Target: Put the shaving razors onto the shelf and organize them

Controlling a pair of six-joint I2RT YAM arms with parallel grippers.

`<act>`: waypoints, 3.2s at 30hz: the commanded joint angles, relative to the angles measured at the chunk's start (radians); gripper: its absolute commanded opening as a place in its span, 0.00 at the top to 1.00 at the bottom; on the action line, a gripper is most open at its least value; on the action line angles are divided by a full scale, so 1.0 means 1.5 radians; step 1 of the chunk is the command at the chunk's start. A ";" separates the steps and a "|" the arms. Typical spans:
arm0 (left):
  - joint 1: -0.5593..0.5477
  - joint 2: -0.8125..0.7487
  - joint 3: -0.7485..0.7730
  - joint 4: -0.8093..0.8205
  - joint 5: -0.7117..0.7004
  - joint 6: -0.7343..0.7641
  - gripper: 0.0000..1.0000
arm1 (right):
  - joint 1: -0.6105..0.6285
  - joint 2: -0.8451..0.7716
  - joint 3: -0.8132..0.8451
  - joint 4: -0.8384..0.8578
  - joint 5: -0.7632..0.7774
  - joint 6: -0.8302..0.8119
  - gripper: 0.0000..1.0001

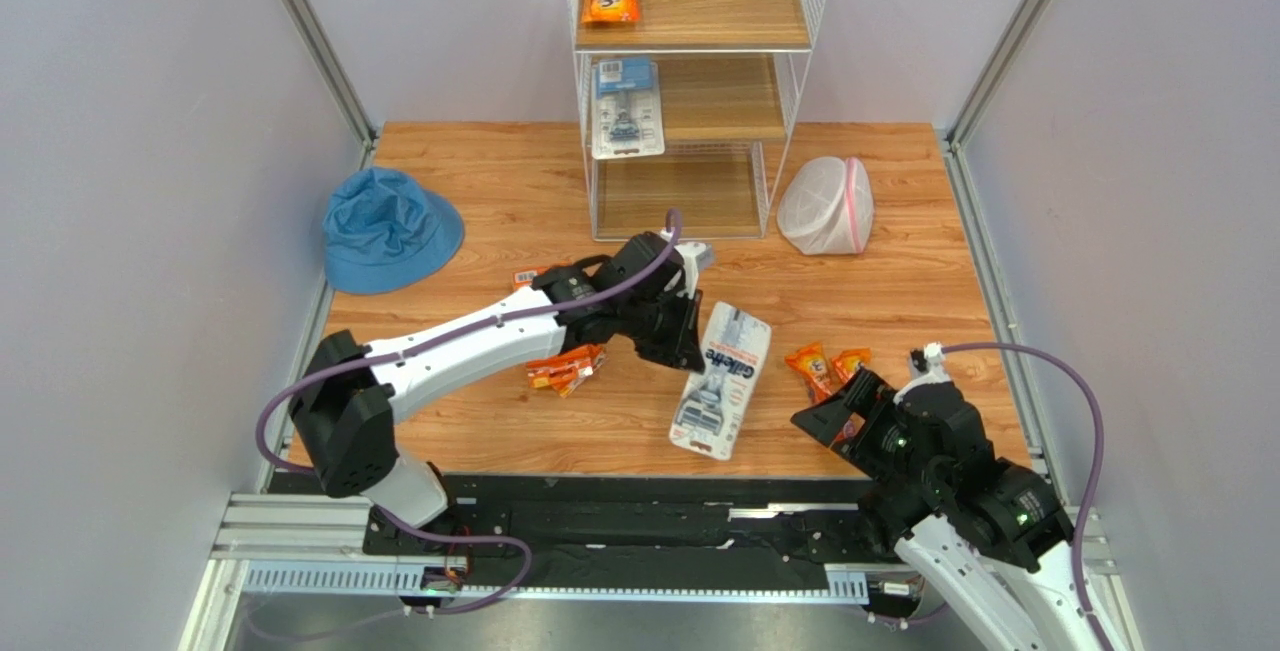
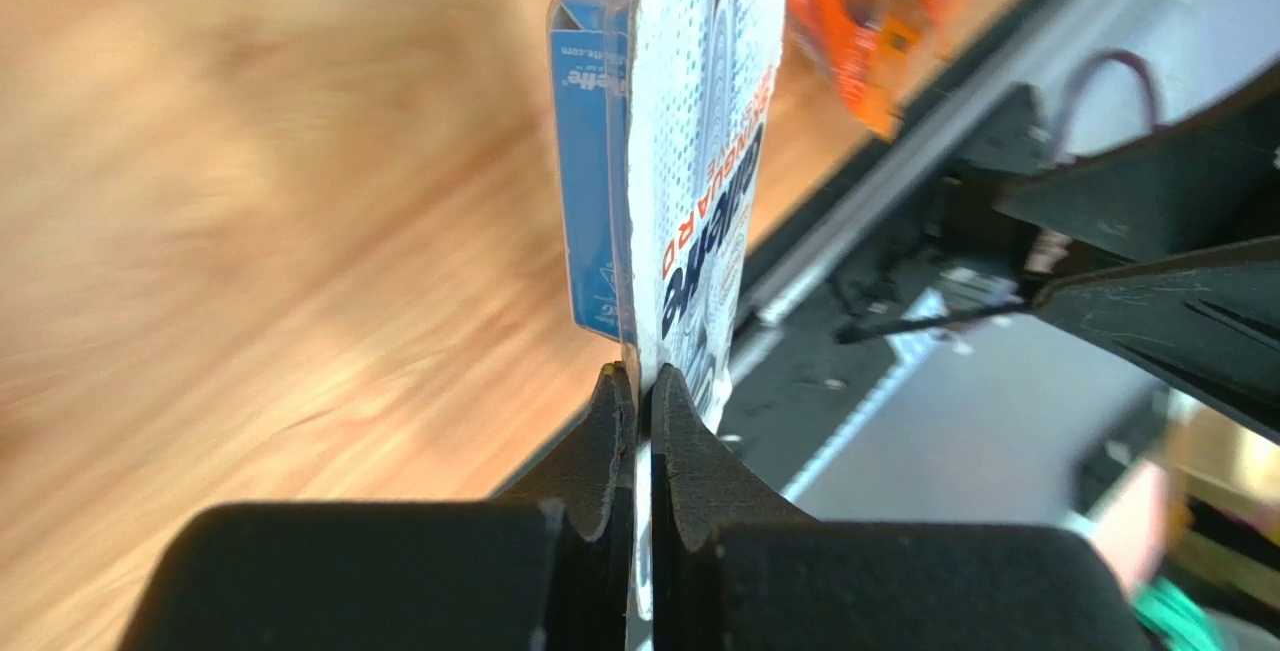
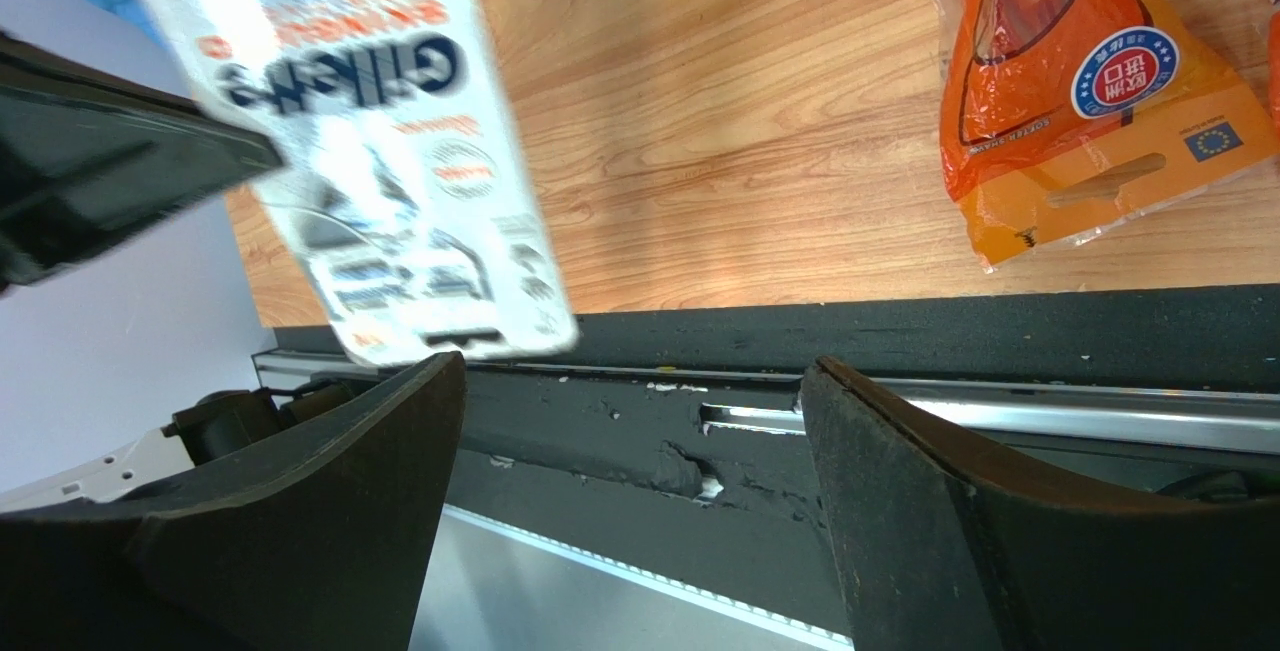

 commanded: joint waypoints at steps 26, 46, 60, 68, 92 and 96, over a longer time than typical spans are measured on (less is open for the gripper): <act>-0.121 0.275 0.302 -0.581 -0.592 -0.037 0.96 | 0.003 -0.063 -0.016 -0.022 -0.005 -0.004 0.13; -0.132 0.115 0.244 -0.348 -0.338 0.084 0.44 | 0.003 -0.060 -0.002 -0.023 -0.003 -0.008 0.13; -0.065 0.076 0.029 -0.227 -0.265 0.119 0.45 | 0.003 -0.060 -0.017 0.000 -0.022 -0.009 0.13; -0.027 0.096 -0.021 -0.152 -0.215 0.119 0.45 | 0.003 -0.059 -0.016 0.016 -0.031 -0.007 0.13; -0.011 0.191 0.029 -0.158 -0.221 0.120 1.00 | 0.003 -0.026 -0.021 0.042 -0.051 -0.031 0.13; -0.010 0.157 0.057 -0.172 -0.209 0.097 1.00 | 0.003 -0.016 -0.030 0.073 -0.067 -0.032 0.12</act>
